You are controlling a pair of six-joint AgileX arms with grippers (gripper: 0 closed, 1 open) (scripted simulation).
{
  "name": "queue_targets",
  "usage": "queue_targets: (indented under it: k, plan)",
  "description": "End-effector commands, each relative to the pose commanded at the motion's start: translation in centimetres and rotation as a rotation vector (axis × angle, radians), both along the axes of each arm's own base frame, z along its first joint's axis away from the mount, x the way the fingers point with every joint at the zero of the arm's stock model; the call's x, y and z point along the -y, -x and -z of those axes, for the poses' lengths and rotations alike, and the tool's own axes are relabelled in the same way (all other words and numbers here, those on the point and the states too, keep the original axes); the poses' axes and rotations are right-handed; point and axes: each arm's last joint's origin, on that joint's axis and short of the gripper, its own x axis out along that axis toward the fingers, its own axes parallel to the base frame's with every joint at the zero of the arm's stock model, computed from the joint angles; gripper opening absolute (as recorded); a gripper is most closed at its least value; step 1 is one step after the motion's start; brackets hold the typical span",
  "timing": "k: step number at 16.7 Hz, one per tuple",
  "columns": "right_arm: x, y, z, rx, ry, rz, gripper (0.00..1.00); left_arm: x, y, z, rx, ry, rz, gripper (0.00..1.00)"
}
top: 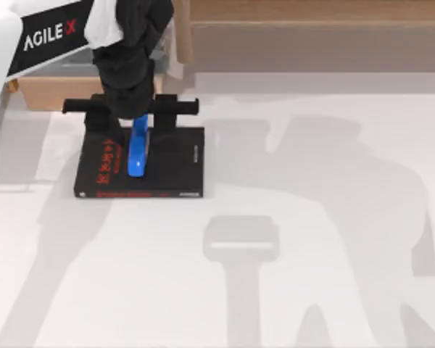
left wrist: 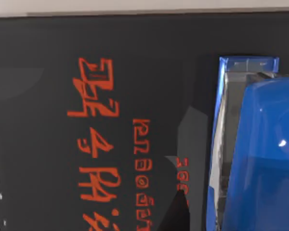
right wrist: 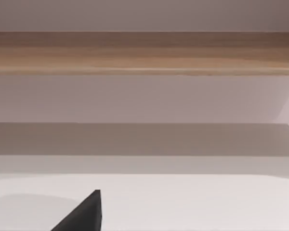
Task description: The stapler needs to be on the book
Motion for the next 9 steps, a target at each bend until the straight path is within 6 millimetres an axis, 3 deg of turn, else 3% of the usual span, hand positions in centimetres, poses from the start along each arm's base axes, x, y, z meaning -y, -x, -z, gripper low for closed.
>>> queue_targets:
  k: [3,9]
  plan:
    - [0.0,0.0,0.0,0.0,0.0,0.0,1.0,0.0,0.0,0.0,0.0,0.0,0.0,0.98]
    - [0.0,0.0,0.0,0.0,0.0,0.0,1.0,0.0,0.0,0.0,0.0,0.0,0.0,1.0]
